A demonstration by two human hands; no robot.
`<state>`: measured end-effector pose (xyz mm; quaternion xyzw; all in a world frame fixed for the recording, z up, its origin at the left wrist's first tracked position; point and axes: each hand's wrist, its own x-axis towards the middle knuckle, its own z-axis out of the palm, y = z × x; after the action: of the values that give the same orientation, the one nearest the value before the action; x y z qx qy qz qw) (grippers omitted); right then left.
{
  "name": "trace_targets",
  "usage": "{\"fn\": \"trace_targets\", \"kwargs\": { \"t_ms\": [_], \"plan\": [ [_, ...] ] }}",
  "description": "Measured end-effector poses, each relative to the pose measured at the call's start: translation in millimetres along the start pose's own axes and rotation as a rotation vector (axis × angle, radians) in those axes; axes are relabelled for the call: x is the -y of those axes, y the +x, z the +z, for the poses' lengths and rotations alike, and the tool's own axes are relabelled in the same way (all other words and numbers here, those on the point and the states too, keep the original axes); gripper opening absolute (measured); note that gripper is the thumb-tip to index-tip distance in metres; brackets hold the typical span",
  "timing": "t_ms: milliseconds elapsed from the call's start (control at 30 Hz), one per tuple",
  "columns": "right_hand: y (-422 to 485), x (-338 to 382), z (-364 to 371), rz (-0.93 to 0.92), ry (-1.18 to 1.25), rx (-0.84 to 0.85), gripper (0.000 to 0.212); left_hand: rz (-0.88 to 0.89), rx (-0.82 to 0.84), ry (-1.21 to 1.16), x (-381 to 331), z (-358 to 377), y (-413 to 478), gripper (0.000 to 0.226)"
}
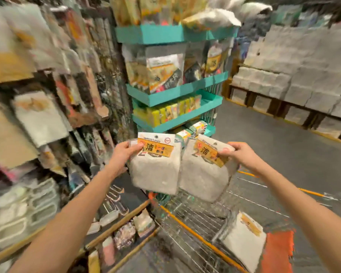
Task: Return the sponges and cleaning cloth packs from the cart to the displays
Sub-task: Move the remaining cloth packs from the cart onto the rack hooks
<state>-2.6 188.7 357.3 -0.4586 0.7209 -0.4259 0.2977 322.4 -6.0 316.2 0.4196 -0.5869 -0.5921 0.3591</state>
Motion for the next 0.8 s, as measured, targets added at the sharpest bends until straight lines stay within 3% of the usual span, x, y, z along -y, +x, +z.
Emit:
{"fn": "trace_targets", "kwargs": {
  "t_ms": [100,267,500,667,800],
  "plan": [
    [25.9,46.8,49.3,-0.060,0.011,0.082,0.017,0.031,-0.131,-0.014,-16.5,-65.3,-23.3,0.027],
    [66.9,113.4,139.3,-0.166,0.002,0.252,0.004,0.088,-0.310,0.089,-21.2,-167.3,-47.6,0.031],
    [136.4,192.5,267.3,-0.252,0.026,0.393,0.006,0.109,-0.493,0.012,-22.2,-288.5,-22.9,0.005],
    [187.6,233.8,334.5,-0.265,0.026,0.393,0.012,0.089,-0.523,0.010,-23.7,-370.1,32.1,0.030],
    [228.4,252.6,373.8,-0.238,0.038,0.399,0.012,0.043,-0.518,0.020,-22.2,-425.5,87.8,0.033]
  ]
}}
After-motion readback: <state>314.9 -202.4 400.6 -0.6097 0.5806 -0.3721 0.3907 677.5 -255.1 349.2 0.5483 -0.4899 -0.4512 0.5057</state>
